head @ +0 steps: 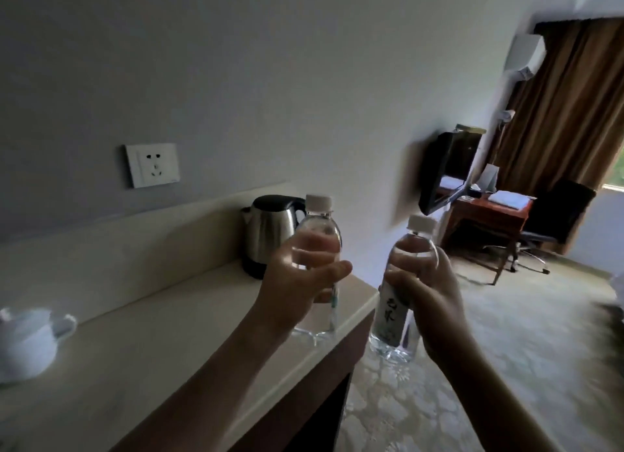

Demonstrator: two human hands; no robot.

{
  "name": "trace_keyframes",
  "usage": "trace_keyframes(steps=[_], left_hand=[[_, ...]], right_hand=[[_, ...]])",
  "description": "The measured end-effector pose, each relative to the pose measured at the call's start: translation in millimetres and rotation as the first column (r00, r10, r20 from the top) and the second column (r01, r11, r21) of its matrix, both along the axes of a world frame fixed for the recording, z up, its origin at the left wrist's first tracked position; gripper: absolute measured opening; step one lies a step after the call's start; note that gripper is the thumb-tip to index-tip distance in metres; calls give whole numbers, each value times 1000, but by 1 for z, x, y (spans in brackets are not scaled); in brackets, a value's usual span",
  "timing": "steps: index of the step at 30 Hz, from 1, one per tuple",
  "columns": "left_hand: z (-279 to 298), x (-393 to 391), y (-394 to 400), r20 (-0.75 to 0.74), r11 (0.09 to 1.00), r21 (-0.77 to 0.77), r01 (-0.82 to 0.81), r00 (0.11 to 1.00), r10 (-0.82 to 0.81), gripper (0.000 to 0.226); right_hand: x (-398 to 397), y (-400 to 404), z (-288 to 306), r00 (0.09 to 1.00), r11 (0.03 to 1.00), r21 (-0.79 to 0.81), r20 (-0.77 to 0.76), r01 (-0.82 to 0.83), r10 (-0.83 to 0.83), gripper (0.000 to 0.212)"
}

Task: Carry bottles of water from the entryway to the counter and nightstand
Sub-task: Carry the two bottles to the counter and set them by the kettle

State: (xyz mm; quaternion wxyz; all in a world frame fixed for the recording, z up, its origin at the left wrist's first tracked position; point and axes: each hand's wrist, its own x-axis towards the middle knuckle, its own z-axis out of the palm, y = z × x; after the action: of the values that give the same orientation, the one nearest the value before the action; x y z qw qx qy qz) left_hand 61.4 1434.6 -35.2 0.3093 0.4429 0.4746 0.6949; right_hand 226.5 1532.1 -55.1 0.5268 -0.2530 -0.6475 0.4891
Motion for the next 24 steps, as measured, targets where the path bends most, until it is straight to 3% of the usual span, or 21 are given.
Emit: trace_keyframes(steps=[6, 9, 12, 17, 24], left_hand=[[-19, -70, 29, -135, 979, -11, -202, 971, 199, 24], [-29, -102, 21, -120, 946, -28, -322, 941, 316, 31], [-43, -130, 9, -78, 885, -29, -465, 883, 462, 41], [-79, -157, -6, -85, 755, -71, -651, 759, 646, 35], [-141, -164, -5, -118, 605, -232, -762, 639, 760, 36]], right_hand=[[-105, 48, -17, 967, 967, -7, 10, -255, 255, 43], [-155, 56, -26, 922, 923, -5, 40, -384, 384, 42], [-197, 57, -36, 853, 854, 3, 39, -521, 520, 41], [-251, 59, -58, 673, 674, -15, 38, -738, 738, 38], [-293, 60, -106, 541, 547, -54, 96, -835, 835, 41]])
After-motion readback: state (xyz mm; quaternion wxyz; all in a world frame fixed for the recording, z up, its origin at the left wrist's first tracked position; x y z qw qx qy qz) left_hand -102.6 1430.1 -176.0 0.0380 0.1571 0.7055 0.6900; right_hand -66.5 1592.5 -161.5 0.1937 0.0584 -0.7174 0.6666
